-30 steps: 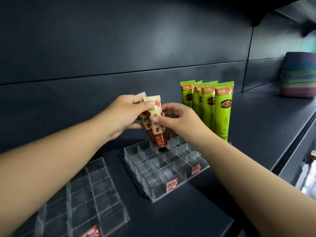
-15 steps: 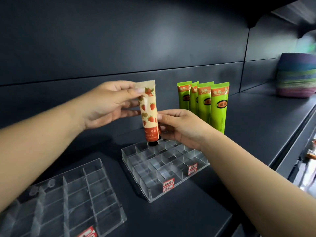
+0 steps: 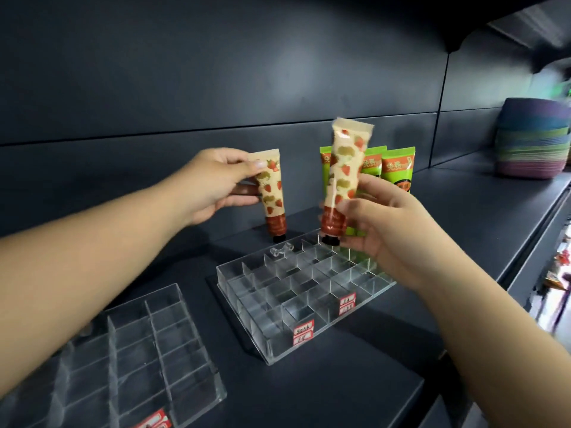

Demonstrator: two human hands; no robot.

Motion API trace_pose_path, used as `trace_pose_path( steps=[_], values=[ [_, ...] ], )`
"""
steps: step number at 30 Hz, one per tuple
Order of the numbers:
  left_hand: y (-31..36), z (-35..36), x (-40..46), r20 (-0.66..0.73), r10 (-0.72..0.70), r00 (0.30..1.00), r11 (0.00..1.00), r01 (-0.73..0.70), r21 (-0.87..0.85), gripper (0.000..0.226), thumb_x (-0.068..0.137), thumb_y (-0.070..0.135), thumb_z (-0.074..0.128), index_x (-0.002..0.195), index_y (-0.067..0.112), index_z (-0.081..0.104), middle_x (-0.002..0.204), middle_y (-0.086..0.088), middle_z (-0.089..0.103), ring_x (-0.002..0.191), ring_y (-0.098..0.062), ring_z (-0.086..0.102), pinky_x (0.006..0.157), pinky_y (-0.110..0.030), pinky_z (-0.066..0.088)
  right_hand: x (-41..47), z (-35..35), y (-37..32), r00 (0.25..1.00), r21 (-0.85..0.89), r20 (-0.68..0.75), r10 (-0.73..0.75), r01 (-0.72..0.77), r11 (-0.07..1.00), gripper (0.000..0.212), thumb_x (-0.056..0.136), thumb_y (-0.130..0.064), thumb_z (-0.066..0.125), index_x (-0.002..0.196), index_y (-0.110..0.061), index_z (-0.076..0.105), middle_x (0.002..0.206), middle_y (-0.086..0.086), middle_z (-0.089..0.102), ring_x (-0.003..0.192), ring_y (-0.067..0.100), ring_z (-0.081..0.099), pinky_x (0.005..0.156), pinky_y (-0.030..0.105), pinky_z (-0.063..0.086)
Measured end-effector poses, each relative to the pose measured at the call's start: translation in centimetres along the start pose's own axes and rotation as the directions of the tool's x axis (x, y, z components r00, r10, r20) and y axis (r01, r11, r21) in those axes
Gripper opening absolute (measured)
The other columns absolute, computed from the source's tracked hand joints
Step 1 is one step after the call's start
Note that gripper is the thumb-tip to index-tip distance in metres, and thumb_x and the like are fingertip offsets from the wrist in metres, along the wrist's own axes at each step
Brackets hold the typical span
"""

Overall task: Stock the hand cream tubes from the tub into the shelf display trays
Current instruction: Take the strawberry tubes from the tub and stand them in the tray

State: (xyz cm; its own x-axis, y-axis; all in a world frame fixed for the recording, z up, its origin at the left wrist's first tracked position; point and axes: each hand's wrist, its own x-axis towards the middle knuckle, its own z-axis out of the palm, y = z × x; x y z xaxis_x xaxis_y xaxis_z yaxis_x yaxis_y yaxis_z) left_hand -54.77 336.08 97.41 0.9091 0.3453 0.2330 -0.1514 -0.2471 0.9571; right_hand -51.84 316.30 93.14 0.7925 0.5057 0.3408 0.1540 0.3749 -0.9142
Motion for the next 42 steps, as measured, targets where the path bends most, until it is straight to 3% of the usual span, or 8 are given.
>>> trace_pose_path(
  steps=[6,17,22,27,30,33,36,42],
  values=[
    [-1.9,3.4,2.0,-0.096,0.014,0.995,1.0,-0.013,0.011,0.016,0.088,0.01,0.058,0.072,0.01,0.057,0.079,-0.005,0.061,0.073,-0.011,0.061,0.061,-0.017,0.055,-0.8,-0.1,1.7,0.979,-0.259,-0.046,-0.198,0.18,0.949,0.025,0.084,-0.008,0.06,0.081,-0.033,0.059,0.073,-0.022,0.069,0.078,-0.001,0.067,0.072,0.022,0.057],
    [-2.6,3.7,1.7,-0.07,0.048,0.996,0.993,-0.04,0.109,0.013,0.086,0.01,0.062,0.075,0.006,0.056,0.081,-0.007,0.06,0.07,-0.012,0.062,0.057,-0.017,0.056,-1.1,-0.7,2.5,0.863,-0.486,-0.16,-0.48,0.354,0.799,0.017,0.076,-0.023,0.06,0.089,-0.034,0.059,0.09,-0.011,0.067,0.089,0.006,0.065,0.081,0.023,0.054],
    [-1.8,3.6,1.5,-0.045,0.15,0.988,0.935,-0.127,0.331,0.014,0.086,0.014,0.063,0.073,0.008,0.06,0.08,-0.007,0.063,0.078,-0.018,0.066,0.072,-0.026,0.057,-1.0,-0.9,2.7,0.865,-0.529,-0.169,-0.472,0.324,0.784,0.018,0.081,-0.019,0.062,0.097,-0.028,0.06,0.093,-0.01,0.067,0.09,0.006,0.064,0.082,0.024,0.054],
    [-3.0,4.3,1.4,-0.056,0.133,0.99,0.905,-0.098,0.413,0.013,0.085,0.016,0.065,0.074,0.011,0.059,0.078,-0.004,0.06,0.071,-0.018,0.065,0.06,-0.022,0.056,-0.8,-0.9,3.0,0.89,-0.568,-0.13,-0.437,0.294,0.769,0.017,0.085,-0.016,0.061,0.096,-0.029,0.058,0.092,-0.018,0.064,0.09,-0.001,0.062,0.077,0.014,0.051],
    [-3.6,4.4,1.5,-0.062,0.146,0.987,0.88,-0.101,0.464,0.018,0.086,0.021,0.063,0.071,0.016,0.054,0.077,-0.003,0.059,0.068,-0.018,0.065,0.065,-0.027,0.057,-0.5,-0.7,3.2,0.915,-0.588,-0.098,-0.392,0.264,0.765,0.021,0.086,-0.016,0.06,0.1,-0.031,0.055,0.091,-0.024,0.061,0.087,-0.012,0.059,0.075,0.005,0.048],
    [-3.3,4.2,1.6,-0.049,0.131,0.99,0.86,-0.088,0.502,0.02,0.087,0.022,0.061,0.07,0.019,0.052,0.08,-0.006,0.061,0.068,-0.021,0.064,0.071,-0.034,0.056,-0.2,-0.6,3.5,0.93,-0.61,-0.104,-0.353,0.221,0.761,0.024,0.088,-0.015,0.059,0.109,-0.026,0.055,0.097,-0.02,0.061,0.095,-0.003,0.06,0.082,0.011,0.049],
    [-2.9,4.2,1.5,-0.033,0.068,0.997,0.893,-0.046,0.448,0.008,0.087,0.019,0.061,0.088,0.016,0.053,0.086,-0.009,0.063,0.071,-0.02,0.063,0.067,-0.033,0.055,0.0,-0.7,3.8,0.938,-0.624,-0.123,-0.325,0.181,0.76,0.031,0.089,-0.015,0.058,0.12,-0.019,0.055,0.108,-0.01,0.062,0.105,0.005,0.057,0.088,0.017,0.047],
    [-2.8,4.0,1.2,0.019,-0.064,0.998,0.898,0.049,0.438,0.015,0.086,0.016,0.062,0.099,0.017,0.053,0.087,-0.007,0.063,0.078,-0.022,0.062,0.075,-0.038,0.054,0.4,-1.0,4.0,0.97,-0.599,-0.122,-0.212,0.098,0.795,0.036,0.091,-0.014,0.054,0.127,-0.019,0.051,0.117,-0.009,0.06,0.113,0.005,0.051,0.095,0.023,0.044]
  ],
)
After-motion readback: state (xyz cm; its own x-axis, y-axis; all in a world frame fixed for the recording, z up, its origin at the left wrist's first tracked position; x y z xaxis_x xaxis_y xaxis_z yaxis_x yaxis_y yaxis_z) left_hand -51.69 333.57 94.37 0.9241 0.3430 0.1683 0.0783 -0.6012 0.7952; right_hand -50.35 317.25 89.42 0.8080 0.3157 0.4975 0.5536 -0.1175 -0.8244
